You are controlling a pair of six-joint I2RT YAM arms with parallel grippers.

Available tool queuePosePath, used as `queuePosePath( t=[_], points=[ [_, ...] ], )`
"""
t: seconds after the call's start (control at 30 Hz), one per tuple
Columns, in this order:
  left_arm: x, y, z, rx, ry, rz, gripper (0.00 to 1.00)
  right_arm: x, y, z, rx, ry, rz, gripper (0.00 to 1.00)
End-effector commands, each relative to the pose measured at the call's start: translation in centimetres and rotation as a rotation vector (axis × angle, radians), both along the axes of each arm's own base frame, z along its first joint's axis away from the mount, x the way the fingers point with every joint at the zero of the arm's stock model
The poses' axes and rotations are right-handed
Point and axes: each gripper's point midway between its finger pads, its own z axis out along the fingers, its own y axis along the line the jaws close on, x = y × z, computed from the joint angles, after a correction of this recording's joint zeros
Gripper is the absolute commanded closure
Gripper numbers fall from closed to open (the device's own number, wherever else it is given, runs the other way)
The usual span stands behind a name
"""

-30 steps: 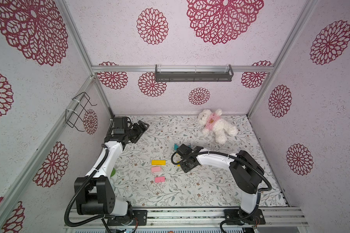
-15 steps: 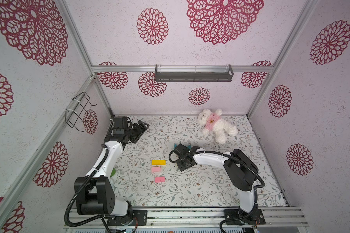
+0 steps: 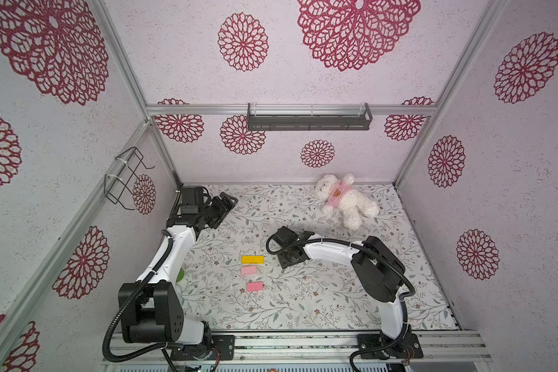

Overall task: Assemble a carrot with building blocks
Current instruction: Assemble the building block at the center of the board.

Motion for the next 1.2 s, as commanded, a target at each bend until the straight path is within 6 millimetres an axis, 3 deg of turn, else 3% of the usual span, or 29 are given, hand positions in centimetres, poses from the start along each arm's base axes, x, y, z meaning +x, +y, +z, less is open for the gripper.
queuePosePath(
  t=[0.0,0.17,0.27,0.5,0.87,1.17],
  points=[
    [0.1,-0.3,1.4,-0.008,-0.040,-0.009,0.11,0.3,1.0,3.0,0.040,-0.055,-0.015,0.46],
    [0.1,-0.3,1.4,-0.008,-0.039,-0.008,0.11,0.3,0.2,4.8,0.011,-0.110,-0.005,0.39],
    [0.1,-0.3,1.4,-0.008,-0.040,-0.007,0.11,0.6,-0.6,4.9,-0.029,-0.145,0.007,0.28],
    [0.1,-0.3,1.3,-0.008,-0.038,-0.007,0.11,2.3,-0.1,4.7,-0.118,-0.210,0.012,0.21],
    [0.1,-0.3,1.3,-0.008,-0.037,-0.007,0.11,4.0,0.6,3.5,-0.227,-0.263,0.033,0.18],
    [0.1,-0.3,1.2,-0.008,-0.036,-0.007,0.11,5.2,-0.2,3.3,-0.313,-0.315,0.026,0.18]
  ],
)
